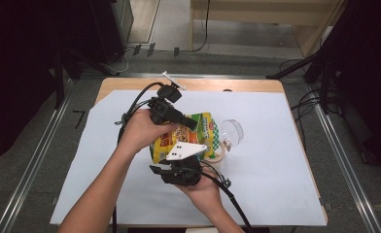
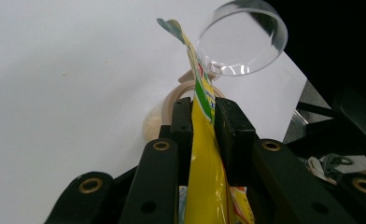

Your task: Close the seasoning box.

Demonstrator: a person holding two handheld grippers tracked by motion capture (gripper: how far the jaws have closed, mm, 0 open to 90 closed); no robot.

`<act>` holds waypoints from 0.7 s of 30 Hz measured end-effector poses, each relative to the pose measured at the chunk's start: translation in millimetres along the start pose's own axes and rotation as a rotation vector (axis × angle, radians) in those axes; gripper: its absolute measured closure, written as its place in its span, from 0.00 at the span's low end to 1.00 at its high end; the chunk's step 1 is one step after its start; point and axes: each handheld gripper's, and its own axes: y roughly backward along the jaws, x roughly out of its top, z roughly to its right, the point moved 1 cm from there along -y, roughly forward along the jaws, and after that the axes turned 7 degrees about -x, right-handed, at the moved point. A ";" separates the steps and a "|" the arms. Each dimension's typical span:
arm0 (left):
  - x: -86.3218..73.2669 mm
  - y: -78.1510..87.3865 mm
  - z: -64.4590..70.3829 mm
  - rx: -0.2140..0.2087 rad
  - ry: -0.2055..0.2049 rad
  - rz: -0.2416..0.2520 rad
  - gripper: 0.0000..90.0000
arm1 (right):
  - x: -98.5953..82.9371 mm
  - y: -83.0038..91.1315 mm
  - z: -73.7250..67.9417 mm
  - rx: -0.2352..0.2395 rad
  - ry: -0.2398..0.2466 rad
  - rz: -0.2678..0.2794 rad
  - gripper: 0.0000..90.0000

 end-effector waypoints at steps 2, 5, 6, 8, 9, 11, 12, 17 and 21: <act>-1.8 0.3 -0.3 -0.001 -0.006 -0.007 0.88 | -2.0 -1.3 -1.2 0.004 0.009 -0.003 0.72; -4.5 1.2 0.3 -0.005 -0.015 -0.009 0.90 | -4.9 -3.3 -2.8 0.017 0.023 0.000 0.66; -5.6 1.6 1.1 -0.004 -0.017 -0.010 0.90 | -5.3 -3.6 -3.0 0.020 0.022 0.000 0.65; -7.3 2.3 2.6 -0.003 -0.029 -0.018 0.91 | -7.1 -5.3 -2.9 0.026 0.019 -0.004 0.64; -7.9 2.8 2.9 -0.003 -0.035 -0.025 0.91 | -8.2 -6.0 -3.2 0.029 0.012 -0.004 0.64; -9.7 2.9 3.7 -0.004 -0.040 -0.027 0.92 | -9.7 -6.8 -3.2 0.023 0.020 -0.010 0.63; -10.7 3.0 3.7 -0.010 -0.038 -0.030 0.92 | -10.5 -7.5 -3.5 0.024 0.020 -0.011 0.63; -14.5 2.4 3.1 -0.015 -0.068 -0.037 0.92 | -13.5 -10.1 -4.0 0.031 0.026 -0.026 0.61; -19.0 0.4 -0.1 -0.048 -0.061 -0.034 0.93 | -17.5 -12.6 -3.3 0.045 0.018 -0.032 0.59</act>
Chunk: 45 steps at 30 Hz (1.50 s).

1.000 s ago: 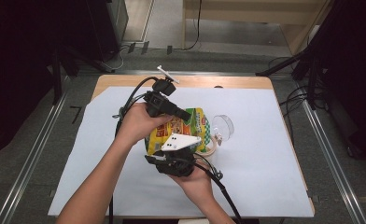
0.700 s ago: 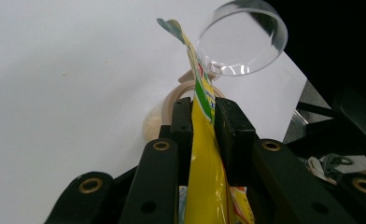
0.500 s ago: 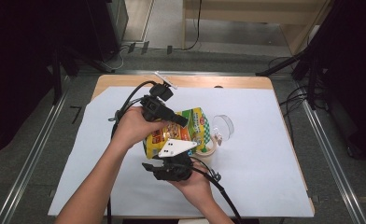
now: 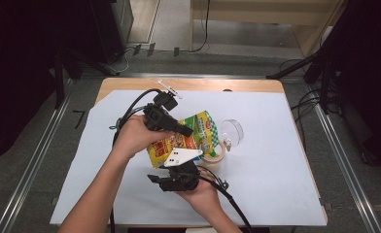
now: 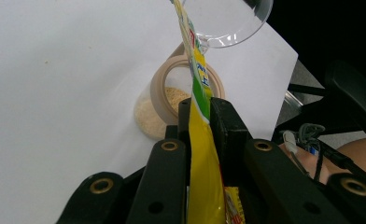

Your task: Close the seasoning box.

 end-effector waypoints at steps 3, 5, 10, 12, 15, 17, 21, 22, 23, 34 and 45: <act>-1.9 -0.4 -1.0 -0.006 -0.001 0.004 0.94 | -2.2 -2.0 0.3 -0.003 0.003 0.002 0.59; -5.3 0.6 -3.1 -0.019 0.001 0.012 0.94 | -3.3 -3.0 0.0 -0.006 0.012 -0.003 0.59; -8.6 -2.9 -6.0 -0.032 0.016 0.013 0.94 | -5.8 -5.1 -0.4 -0.010 0.036 -0.015 0.59; -9.2 -4.9 -7.0 -0.033 0.016 0.007 0.93 | -7.4 -5.8 -0.3 -0.011 0.048 -0.023 0.60; -9.3 -9.5 -7.5 -0.037 0.007 0.004 0.92 | -9.3 -6.5 -0.3 -0.010 0.052 -0.028 0.61; -8.9 -11.9 -8.0 -0.039 0.006 0.001 0.92 | -10.2 -7.1 -0.3 -0.011 0.058 -0.030 0.61; -8.5 -13.4 -8.6 -0.046 -0.002 0.001 0.92 | -11.1 -7.9 -0.7 -0.018 0.070 -0.035 0.61; -8.6 -13.6 -9.3 -0.047 -0.002 0.002 0.92 | -11.4 -8.1 -0.5 -0.016 0.076 -0.036 0.61; -8.8 -13.2 -9.9 -0.043 0.009 0.003 0.92 | -11.5 -8.2 -0.5 -0.015 0.080 -0.037 0.61; -9.5 -13.8 -13.2 -0.071 0.012 -0.001 0.98 | -14.3 -11.5 -4.2 -0.008 0.142 -0.052 0.61; -15.3 -6.1 -12.1 -0.091 -0.013 0.027 1.00 | -21.9 -10.3 -4.1 -0.001 0.140 -0.042 0.55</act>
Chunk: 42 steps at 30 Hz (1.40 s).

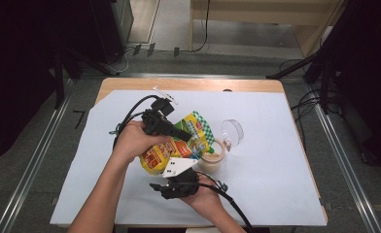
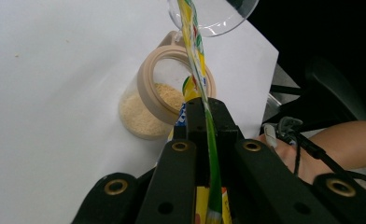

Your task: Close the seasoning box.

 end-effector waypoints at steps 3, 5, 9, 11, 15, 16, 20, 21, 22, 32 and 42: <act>-4.1 6.1 -1.9 -0.023 0.017 0.024 1.00 | -0.6 0.4 0.0 0.000 0.016 0.000 0.55; -6.6 10.4 -2.6 -0.032 0.020 0.037 1.00 | -0.7 1.1 0.4 0.001 0.018 -0.005 0.55; -11.5 19.0 -1.0 -0.060 0.014 0.074 1.00 | -1.9 4.6 3.9 0.021 -0.015 -0.002 0.53; -13.6 20.5 1.5 -0.050 0.007 0.074 1.00 | -2.8 7.1 6.1 0.006 -0.023 0.009 0.52; -17.2 23.9 2.0 -0.043 0.003 0.087 1.00 | -1.9 13.7 11.3 0.001 -0.060 0.047 0.51; -18.2 25.4 2.0 -0.048 0.001 0.095 1.00 | -1.9 13.7 11.3 0.001 -0.060 0.047 0.51; -24.2 33.5 1.1 -0.053 0.003 0.130 1.00 | -1.8 17.7 12.2 0.008 -0.057 0.056 0.50; -25.5 35.3 0.6 -0.054 0.003 0.138 1.00 | -2.4 18.9 12.3 0.013 -0.061 0.057 0.50; -26.8 37.1 0.3 -0.054 0.005 0.146 1.00 | -2.7 19.9 13.0 0.014 -0.060 0.061 0.50; -33.3 46.9 -0.6 -0.050 0.013 0.193 1.00 | -2.7 39.3 19.3 0.031 -0.099 0.098 0.49; -38.3 52.1 -11.1 -0.012 0.047 0.258 1.00 | -14.6 57.2 22.9 0.017 -0.133 0.087 0.48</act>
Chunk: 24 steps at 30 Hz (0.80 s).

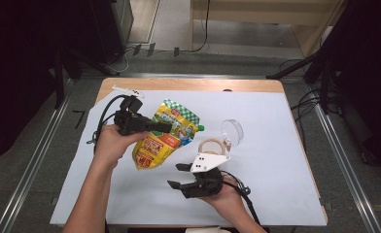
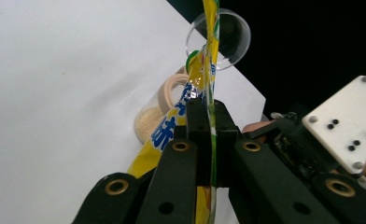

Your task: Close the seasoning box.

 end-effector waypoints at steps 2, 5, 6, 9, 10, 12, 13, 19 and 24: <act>-0.5 -0.4 -1.2 0.004 0.005 0.006 1.00 | -1.2 2.2 0.4 0.001 -0.007 -0.001 0.48; -1.0 -1.7 -5.6 0.022 0.008 0.011 1.00 | -4.9 7.4 2.6 -0.007 -0.006 0.005 0.48; -1.2 -2.2 -7.0 0.025 0.015 0.016 1.00 | -5.8 8.7 3.5 -0.011 -0.009 0.006 0.48; -1.2 -2.4 -12.4 0.032 0.011 0.027 1.00 | -8.3 11.5 6.3 -0.017 -0.026 0.008 0.48; -1.1 -2.2 -14.9 0.037 0.013 0.030 1.00 | -8.3 11.5 6.3 -0.017 -0.026 0.008 0.48; -1.4 -1.7 -19.1 0.048 0.017 0.040 1.00 | -9.2 11.3 6.7 -0.018 -0.030 0.003 0.47; -1.8 -1.2 -21.2 0.052 0.014 0.047 1.00 | -9.6 11.1 6.3 -0.017 -0.026 -0.002 0.47; -2.3 1.7 -25.6 0.098 0.017 0.080 1.00 | -13.1 11.3 3.9 -0.022 -0.024 -0.011 0.47; 3.3 -2.1 -34.1 0.127 0.002 0.151 1.00 | -12.2 12.9 6.3 -0.013 -0.042 0.001 0.47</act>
